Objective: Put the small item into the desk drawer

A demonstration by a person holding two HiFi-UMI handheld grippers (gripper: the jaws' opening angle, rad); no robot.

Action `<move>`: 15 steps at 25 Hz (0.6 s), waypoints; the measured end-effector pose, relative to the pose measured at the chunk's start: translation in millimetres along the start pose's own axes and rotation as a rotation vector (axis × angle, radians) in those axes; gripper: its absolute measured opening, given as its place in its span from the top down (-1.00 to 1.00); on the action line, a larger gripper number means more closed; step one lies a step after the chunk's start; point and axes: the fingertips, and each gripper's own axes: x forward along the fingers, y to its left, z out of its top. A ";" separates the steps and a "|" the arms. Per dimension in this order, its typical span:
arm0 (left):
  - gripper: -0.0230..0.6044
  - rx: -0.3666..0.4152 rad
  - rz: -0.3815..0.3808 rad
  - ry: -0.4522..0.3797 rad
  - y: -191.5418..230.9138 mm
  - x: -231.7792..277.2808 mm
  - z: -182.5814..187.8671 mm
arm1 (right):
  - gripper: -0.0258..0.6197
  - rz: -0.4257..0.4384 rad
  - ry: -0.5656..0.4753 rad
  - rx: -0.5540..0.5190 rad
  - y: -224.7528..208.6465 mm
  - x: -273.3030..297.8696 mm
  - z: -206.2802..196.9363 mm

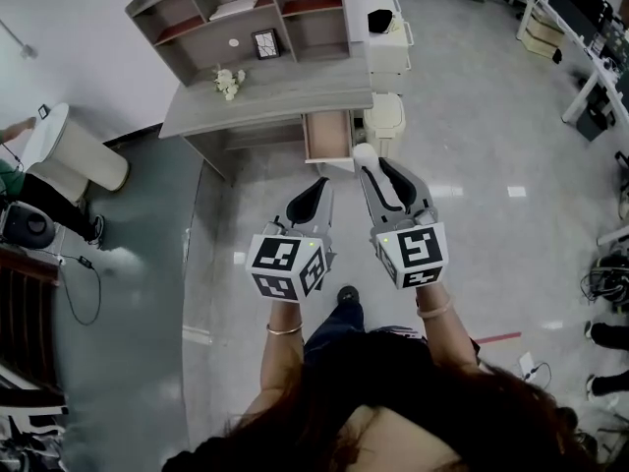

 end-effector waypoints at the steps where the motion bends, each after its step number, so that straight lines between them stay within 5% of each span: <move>1: 0.88 -0.001 -0.003 -0.001 7.9 3.5 2.1 | 0.60 -0.003 0.004 -0.001 1.0 8.6 0.7; 15: 0.88 0.003 -0.051 -0.012 90.4 38.3 17.7 | 0.60 -0.055 0.026 -0.012 13.2 97.1 -3.3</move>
